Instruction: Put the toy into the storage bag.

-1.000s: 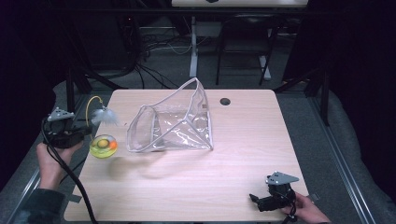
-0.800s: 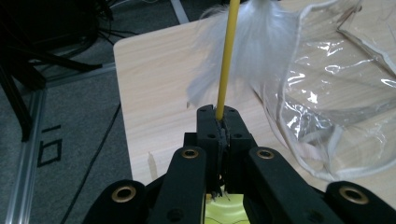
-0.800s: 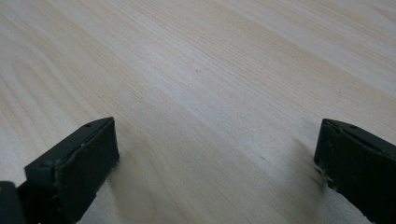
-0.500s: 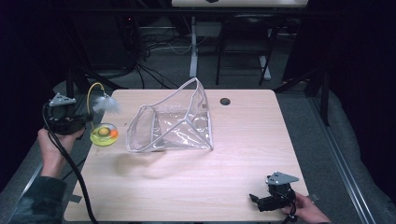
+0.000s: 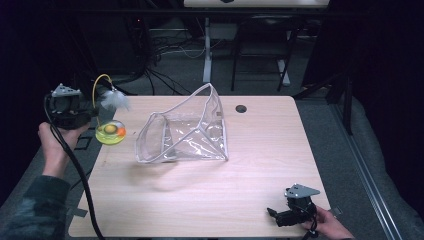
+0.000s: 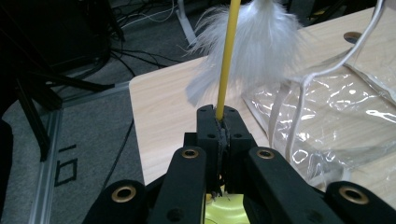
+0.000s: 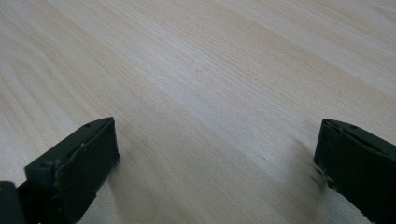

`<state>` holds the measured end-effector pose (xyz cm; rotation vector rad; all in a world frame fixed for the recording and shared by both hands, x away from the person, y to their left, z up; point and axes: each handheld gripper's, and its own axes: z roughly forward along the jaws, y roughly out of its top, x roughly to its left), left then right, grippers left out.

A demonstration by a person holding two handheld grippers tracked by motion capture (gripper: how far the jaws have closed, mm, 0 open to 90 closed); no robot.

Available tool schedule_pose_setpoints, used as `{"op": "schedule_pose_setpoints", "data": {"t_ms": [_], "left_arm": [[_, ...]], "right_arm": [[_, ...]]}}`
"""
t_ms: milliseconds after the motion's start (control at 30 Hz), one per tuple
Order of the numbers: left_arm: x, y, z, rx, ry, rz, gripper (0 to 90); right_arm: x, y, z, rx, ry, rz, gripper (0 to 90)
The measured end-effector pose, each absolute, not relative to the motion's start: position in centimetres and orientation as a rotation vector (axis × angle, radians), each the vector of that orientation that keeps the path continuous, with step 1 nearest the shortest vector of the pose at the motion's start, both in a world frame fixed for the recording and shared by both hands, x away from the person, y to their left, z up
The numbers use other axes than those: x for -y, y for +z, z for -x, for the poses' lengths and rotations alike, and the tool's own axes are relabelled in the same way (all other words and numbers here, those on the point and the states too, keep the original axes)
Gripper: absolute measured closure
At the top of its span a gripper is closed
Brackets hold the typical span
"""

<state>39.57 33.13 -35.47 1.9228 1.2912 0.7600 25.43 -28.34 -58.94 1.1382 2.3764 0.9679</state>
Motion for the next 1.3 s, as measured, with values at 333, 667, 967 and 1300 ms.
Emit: {"op": "schedule_pose_setpoints", "data": {"t_ms": [333, 667, 967, 1300], "left_arm": [[-32.6, -33.3, -40.6, -1.27, 0.784, -1.913, 88.5], [-31.8, -31.6, -41.6, -1.249, 0.79, -1.913, 88.5], [-30.9, -30.5, -41.7, -1.214, 0.784, -1.912, 88.5], [-29.9, -30.0, -41.8, -1.178, 0.765, -1.915, 88.5]], "right_arm": [[28.3, -59.0, -25.4, -2.374, 0.976, -1.139, 0.0], [28.3, -59.0, -25.4, -2.373, 0.977, -1.139, 0.0], [28.3, -59.0, -25.4, -2.374, 0.977, -1.139, 0.0], [28.3, -59.0, -25.4, -2.371, 0.981, -1.141, 0.0]]}}
